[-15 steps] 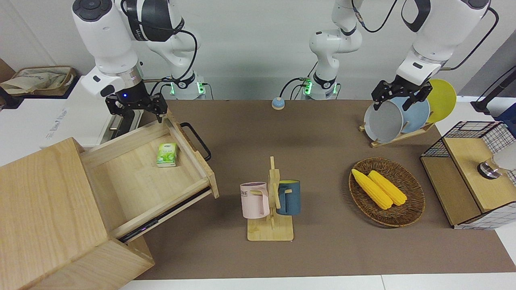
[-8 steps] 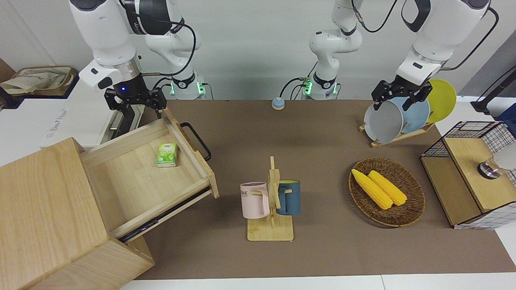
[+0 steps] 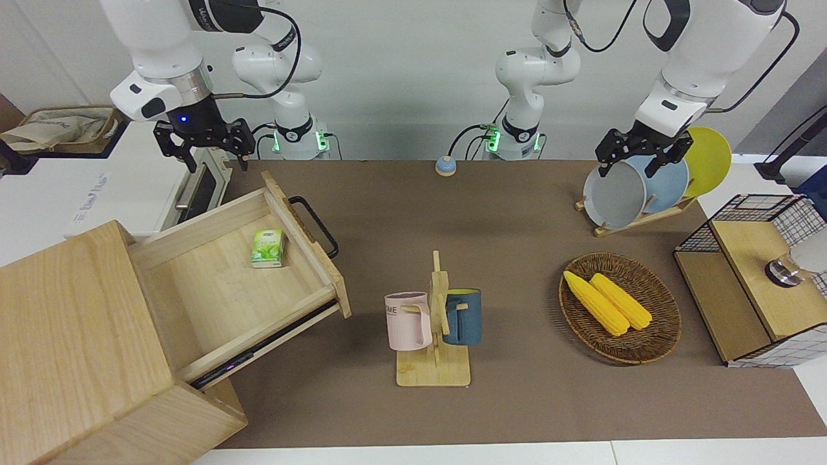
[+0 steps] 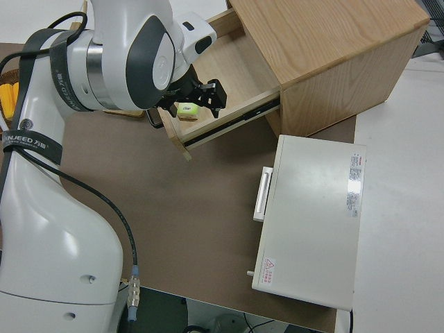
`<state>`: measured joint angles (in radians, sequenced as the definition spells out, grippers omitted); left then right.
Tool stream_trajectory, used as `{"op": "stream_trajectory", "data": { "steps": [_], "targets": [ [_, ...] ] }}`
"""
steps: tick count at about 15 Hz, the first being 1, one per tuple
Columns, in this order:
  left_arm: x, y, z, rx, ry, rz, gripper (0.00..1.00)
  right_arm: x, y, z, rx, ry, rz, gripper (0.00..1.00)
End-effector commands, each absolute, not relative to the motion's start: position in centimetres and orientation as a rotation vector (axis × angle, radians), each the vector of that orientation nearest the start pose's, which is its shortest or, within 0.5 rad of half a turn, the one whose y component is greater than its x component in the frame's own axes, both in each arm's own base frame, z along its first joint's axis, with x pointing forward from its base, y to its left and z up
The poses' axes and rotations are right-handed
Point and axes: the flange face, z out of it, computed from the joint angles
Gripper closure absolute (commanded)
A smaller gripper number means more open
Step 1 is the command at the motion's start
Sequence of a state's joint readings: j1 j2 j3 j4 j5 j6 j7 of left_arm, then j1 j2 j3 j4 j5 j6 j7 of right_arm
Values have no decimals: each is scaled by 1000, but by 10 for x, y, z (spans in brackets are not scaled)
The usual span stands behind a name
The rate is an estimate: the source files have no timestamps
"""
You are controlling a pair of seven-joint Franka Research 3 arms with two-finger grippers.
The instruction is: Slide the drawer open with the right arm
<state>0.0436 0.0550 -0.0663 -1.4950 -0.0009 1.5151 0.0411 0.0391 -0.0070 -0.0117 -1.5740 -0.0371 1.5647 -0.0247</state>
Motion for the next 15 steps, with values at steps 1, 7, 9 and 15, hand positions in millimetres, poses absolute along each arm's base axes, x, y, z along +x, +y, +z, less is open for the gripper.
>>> {"op": "stream_trajectory", "data": {
  "steps": [1,7,9,15],
  "targets": [
    [563,-13,630,-3126,92,60,7,552,12,616,-3148,-126,36,15],
    [563,-13,629,-3126,92,62,7,567,4,610,-3117,-98,39,15],
    [563,-13,629,-3126,92,62,7,571,3,612,-3117,-93,30,15],
    [563,-13,630,-3126,92,60,7,577,8,612,-3138,-103,26,15]
  ]
}}
